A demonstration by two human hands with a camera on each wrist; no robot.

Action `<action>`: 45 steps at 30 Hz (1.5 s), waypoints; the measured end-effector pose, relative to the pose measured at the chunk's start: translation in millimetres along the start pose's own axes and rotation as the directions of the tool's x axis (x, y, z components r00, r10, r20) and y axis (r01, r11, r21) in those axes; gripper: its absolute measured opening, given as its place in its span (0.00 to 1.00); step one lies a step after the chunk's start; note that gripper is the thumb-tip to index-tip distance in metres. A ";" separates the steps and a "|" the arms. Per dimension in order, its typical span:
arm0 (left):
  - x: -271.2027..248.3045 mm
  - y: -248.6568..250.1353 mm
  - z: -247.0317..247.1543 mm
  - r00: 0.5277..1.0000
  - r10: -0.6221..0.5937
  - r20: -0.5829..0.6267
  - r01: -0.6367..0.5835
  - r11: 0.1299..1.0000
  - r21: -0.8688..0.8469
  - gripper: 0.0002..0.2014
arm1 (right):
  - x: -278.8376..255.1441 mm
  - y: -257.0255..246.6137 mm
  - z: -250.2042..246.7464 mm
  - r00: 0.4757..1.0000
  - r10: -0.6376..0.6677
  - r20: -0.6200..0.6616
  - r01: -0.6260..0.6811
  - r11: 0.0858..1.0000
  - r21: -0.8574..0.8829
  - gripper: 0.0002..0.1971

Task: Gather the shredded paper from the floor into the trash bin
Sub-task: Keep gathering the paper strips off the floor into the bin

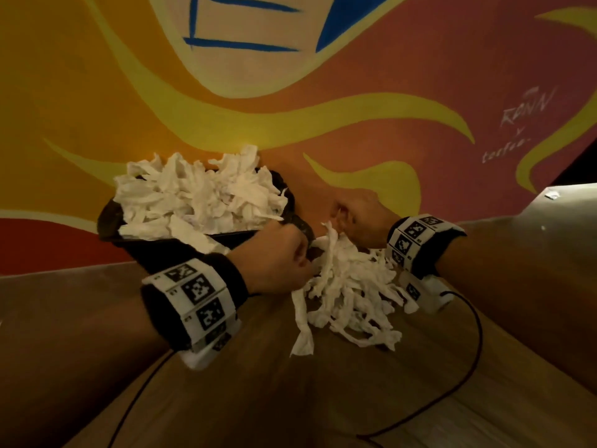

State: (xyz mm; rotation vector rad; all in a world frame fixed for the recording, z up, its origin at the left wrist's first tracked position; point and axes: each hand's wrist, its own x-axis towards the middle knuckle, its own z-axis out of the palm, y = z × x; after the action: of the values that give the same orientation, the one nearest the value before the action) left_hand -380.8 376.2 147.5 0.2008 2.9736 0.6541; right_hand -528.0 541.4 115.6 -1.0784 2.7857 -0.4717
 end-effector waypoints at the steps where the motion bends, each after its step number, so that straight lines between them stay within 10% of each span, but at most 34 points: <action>1: 6.0 0.3 15.6 0.999 0.009 0.046 -0.010 1.000 0.008 0.14 | -3.0 5.8 4.4 0.997 0.011 0.077 -0.012 1.000 0.008 0.11; 3: 18.1 -1.1 50.9 0.997 0.007 0.079 -0.012 0.998 0.058 0.05 | -7.4 16.6 13.8 0.981 0.024 0.192 -0.019 0.999 -0.027 0.12; 8: 49.6 -24.2 139.1 0.943 -0.220 0.249 0.185 0.970 0.157 0.39 | -10.8 32.2 40.7 0.938 0.026 0.346 0.018 0.992 -0.125 0.15; 14: 85.7 -54.3 174.5 0.870 -0.417 0.265 0.393 0.909 0.141 0.54 | -12.7 32.4 79.7 0.855 -0.056 0.515 0.122 0.988 -0.096 0.30; 19: 89.3 -64.0 186.9 0.821 -0.494 0.287 0.468 0.870 0.157 0.41 | -20.0 39.6 106.4 0.802 -0.008 0.597 0.158 0.967 -0.200 0.37; 29: 48.7 -62.5 194.7 0.951 -0.225 0.212 0.214 0.974 0.073 0.15 | -34.1 49.1 114.4 0.797 0.017 0.604 0.216 0.925 -0.312 0.17; 37: 23.4 -66.4 183.1 0.892 -0.400 0.209 0.450 0.829 -0.332 0.15 | -41.0 49.4 90.4 0.915 -0.060 0.400 0.155 0.966 -0.209 0.11; 45: 15.6 -75.1 158.2 0.919 -0.394 0.017 0.378 0.866 -0.327 0.13 | -36.1 27.1 66.8 0.996 -0.055 -0.072 0.066 0.985 0.159 0.18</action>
State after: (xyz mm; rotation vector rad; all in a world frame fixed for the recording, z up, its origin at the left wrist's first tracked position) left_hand -386.0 376.0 -28.2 -0.4320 2.7615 1.0787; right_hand -503.9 568.2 43.5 -1.1330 2.7205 -0.7398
